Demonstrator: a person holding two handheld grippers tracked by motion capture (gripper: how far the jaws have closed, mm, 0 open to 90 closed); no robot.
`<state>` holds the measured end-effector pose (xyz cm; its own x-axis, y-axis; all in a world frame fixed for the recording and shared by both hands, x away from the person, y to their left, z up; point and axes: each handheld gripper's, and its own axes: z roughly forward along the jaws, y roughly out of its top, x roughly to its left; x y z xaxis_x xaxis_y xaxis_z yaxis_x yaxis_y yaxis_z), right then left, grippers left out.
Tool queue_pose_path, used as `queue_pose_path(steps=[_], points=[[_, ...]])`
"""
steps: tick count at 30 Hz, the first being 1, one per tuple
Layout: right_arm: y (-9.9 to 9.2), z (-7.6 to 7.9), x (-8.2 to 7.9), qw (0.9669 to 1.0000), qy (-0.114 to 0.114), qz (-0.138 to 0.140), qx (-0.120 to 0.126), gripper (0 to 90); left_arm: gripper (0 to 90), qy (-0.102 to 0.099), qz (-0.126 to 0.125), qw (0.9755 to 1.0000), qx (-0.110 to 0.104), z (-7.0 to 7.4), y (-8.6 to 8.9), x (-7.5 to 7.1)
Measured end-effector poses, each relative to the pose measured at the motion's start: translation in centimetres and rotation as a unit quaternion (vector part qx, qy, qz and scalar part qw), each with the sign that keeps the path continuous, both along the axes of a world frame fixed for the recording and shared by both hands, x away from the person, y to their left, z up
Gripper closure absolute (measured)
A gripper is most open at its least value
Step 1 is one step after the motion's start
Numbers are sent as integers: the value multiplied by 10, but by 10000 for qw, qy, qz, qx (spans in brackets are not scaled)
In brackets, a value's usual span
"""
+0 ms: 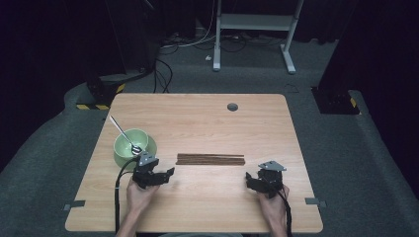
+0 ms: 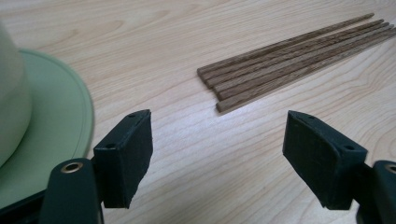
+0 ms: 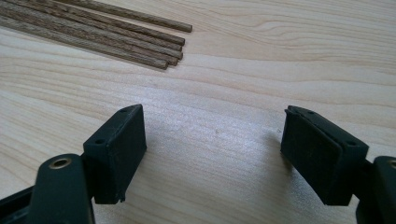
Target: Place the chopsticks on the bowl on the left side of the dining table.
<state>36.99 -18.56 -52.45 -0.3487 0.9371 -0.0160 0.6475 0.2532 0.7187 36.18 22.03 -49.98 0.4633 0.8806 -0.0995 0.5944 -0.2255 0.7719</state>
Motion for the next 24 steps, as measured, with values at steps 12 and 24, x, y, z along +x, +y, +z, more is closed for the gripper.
queue_pose_path(steps=[12, 24], points=[[0, 0, 0, 10000, 9, 2, 5, 215, 239, -54, -212, 9994, -287, 5, -11, 5], [0, 0, 0, 10000, 3, 19, 2, 215, 235, 13, -423, 9983, -389, 11, -23, 17]])
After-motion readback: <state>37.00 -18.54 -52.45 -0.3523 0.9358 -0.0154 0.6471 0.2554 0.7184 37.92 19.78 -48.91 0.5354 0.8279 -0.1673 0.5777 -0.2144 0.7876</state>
